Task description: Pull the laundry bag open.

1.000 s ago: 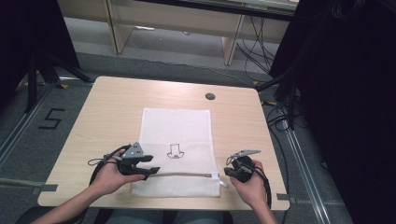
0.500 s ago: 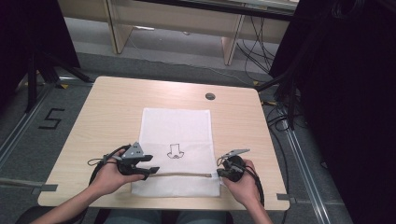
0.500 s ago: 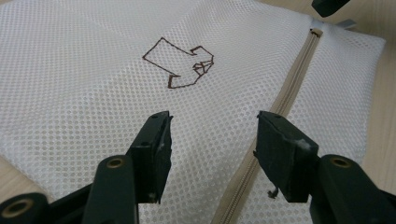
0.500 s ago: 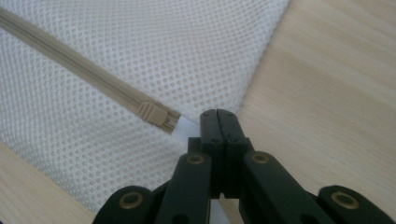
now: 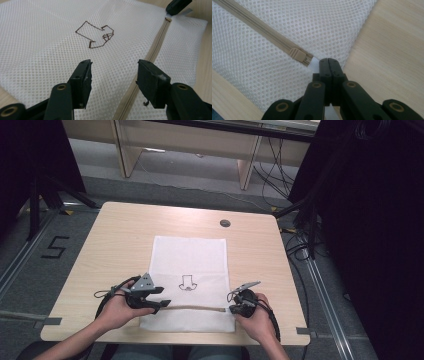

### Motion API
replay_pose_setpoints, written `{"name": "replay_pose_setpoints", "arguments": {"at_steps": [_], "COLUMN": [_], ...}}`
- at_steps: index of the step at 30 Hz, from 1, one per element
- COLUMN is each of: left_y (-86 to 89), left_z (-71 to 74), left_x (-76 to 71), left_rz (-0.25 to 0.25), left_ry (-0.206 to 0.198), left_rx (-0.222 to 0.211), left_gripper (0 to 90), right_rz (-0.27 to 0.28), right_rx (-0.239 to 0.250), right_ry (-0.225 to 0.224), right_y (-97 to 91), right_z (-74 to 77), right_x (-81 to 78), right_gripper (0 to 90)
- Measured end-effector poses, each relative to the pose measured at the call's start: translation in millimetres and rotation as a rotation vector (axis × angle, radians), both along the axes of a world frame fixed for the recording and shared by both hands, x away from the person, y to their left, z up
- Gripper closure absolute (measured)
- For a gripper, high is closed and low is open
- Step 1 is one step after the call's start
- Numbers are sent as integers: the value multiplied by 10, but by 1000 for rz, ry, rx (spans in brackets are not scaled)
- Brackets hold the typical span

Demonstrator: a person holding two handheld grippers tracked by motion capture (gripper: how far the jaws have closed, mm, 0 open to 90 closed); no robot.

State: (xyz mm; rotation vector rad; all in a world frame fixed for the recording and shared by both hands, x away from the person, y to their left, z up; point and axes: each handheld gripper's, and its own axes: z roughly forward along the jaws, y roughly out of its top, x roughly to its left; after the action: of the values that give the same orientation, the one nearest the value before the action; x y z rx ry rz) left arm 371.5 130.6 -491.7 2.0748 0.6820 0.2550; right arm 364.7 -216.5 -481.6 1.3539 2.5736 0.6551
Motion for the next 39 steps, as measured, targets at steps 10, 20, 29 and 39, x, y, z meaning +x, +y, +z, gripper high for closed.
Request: {"name": "replay_pose_setpoints", "arguments": {"at_steps": [10, 20, 29, 39], "left_y": [-159, -532, -821, -1200], "left_z": [128, 152, 177, 138], "left_x": [-9, -39, -6, -14], "left_rz": [-86, -198, -242, -325], "left_ry": [7, 27, 41, 44], "left_rx": [8, 30, 56, 96], "left_gripper": [466, 569, 717, 748], "right_rz": [10, 11, -8, -37], "right_rx": [10, 24, 63, 88], "right_ry": [31, 41, 55, 73], "right_y": [53, 42, 71, 48], "right_z": [-2, -4, 0, -43], "right_x": [-61, -47, -28, -35], "right_gripper": [900, 897, 889, 900]}}
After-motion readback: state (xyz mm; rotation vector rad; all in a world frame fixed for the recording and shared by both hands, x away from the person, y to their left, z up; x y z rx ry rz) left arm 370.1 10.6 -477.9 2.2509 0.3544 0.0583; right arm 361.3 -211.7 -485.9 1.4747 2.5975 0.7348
